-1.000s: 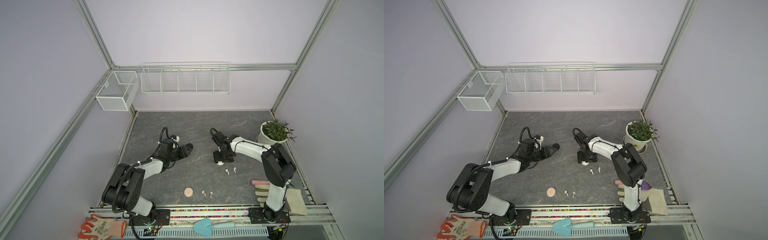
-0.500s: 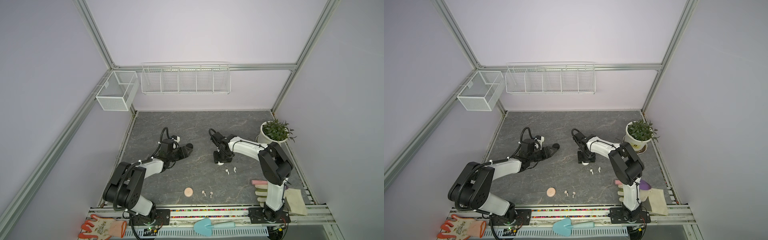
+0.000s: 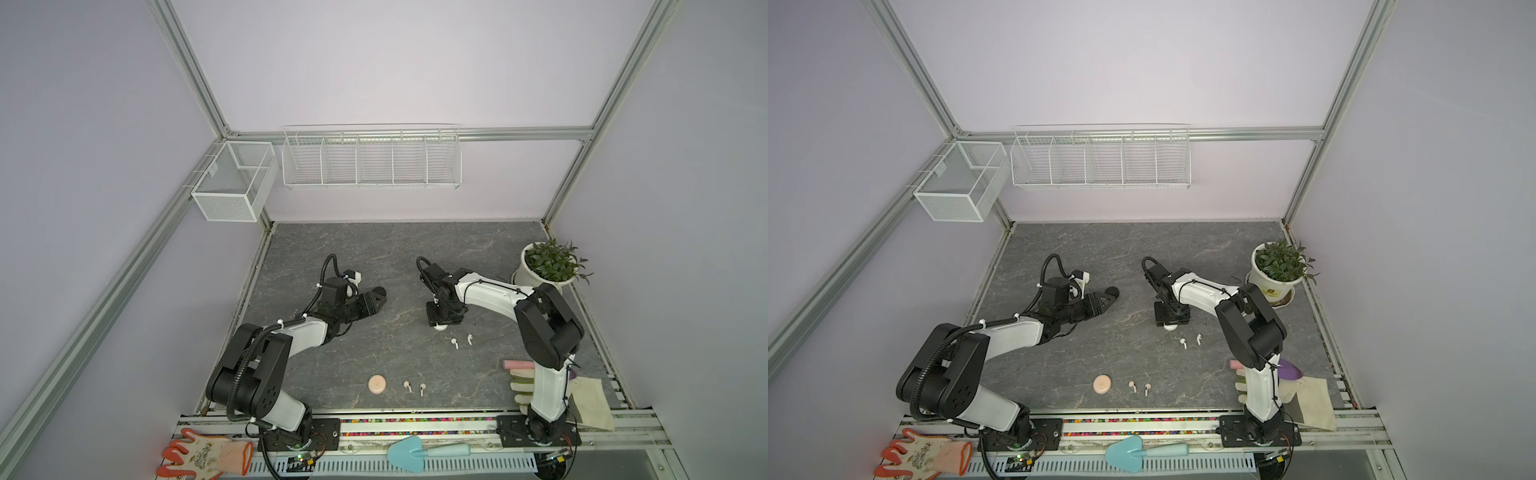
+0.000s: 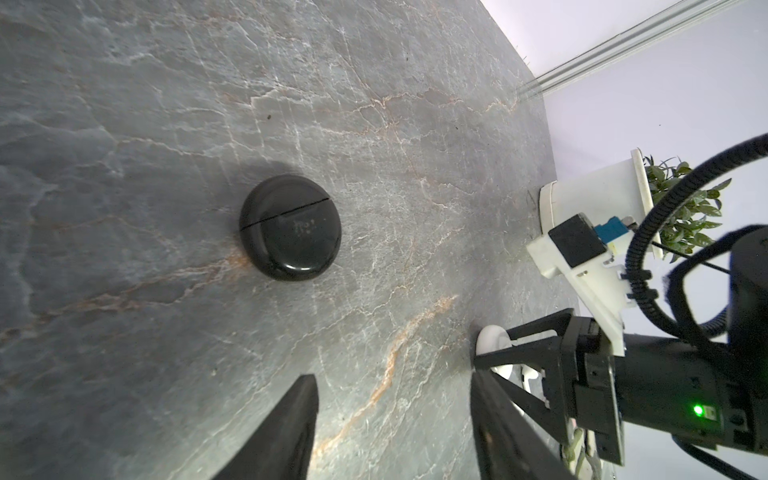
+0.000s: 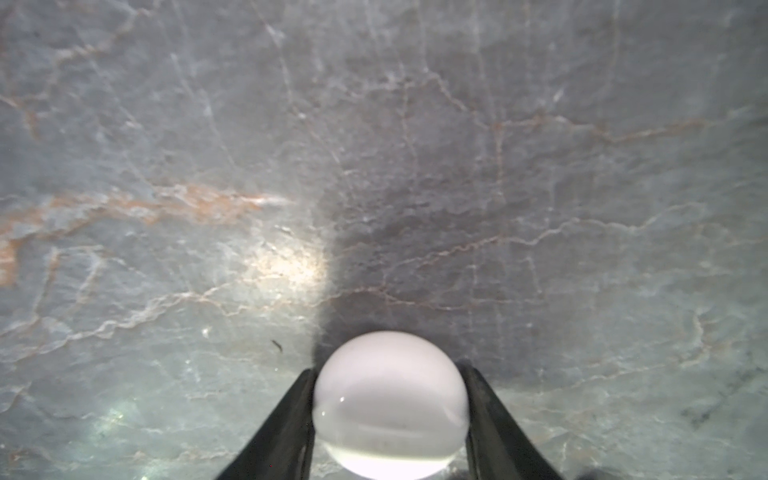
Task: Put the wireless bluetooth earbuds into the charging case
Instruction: 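Lift the white case with the right gripper while the left gripper moves toward it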
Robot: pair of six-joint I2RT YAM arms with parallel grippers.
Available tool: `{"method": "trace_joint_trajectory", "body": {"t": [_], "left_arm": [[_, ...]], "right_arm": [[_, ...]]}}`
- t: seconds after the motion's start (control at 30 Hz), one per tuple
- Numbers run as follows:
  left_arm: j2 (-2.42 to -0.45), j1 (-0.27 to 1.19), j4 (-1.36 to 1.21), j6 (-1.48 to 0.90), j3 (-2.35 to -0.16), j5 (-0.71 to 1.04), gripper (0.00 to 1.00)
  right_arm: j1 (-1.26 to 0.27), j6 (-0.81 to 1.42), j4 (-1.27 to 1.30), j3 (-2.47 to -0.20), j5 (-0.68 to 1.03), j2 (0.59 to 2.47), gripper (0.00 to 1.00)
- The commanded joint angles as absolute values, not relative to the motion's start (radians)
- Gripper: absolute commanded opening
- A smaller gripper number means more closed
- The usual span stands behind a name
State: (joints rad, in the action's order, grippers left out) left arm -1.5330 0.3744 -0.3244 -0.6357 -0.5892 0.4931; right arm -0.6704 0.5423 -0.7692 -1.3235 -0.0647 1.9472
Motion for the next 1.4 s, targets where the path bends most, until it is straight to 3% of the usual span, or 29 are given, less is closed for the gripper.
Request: {"method": "trace_joint_trajectory", "body": {"t": [0.0, 0.37, 0.7, 0.93, 1.37], "left_arm": [[-1.537, 0.385, -0.359, -0.638, -0.576, 0.508, 0.58], [-1.481, 0.464, -0.661, -0.680, -0.433, 0.494, 0.53], [-1.714, 0.598, -1.417, -0.674, -0.280, 0.339, 0.50], [-1.757, 0.660, -1.417, -0.594, -0.389, 0.299, 0.47], [-1.814, 0.677, -1.417, -0.670, -0.528, 0.319, 0.47]], "right_arm": [[-0.677, 0.522, -0.763, -1.331, -0.100, 1.941, 0.49], [-0.688, 0.590, -0.518, -1.309, -0.099, 1.785, 0.41], [-0.700, 0.755, -0.385, -1.316, -0.067, 1.714, 0.39], [-0.704, 0.793, -0.379, -1.330, -0.050, 1.677, 0.38], [-0.706, 0.836, -0.349, -1.359, -0.021, 1.651, 0.37]]}}
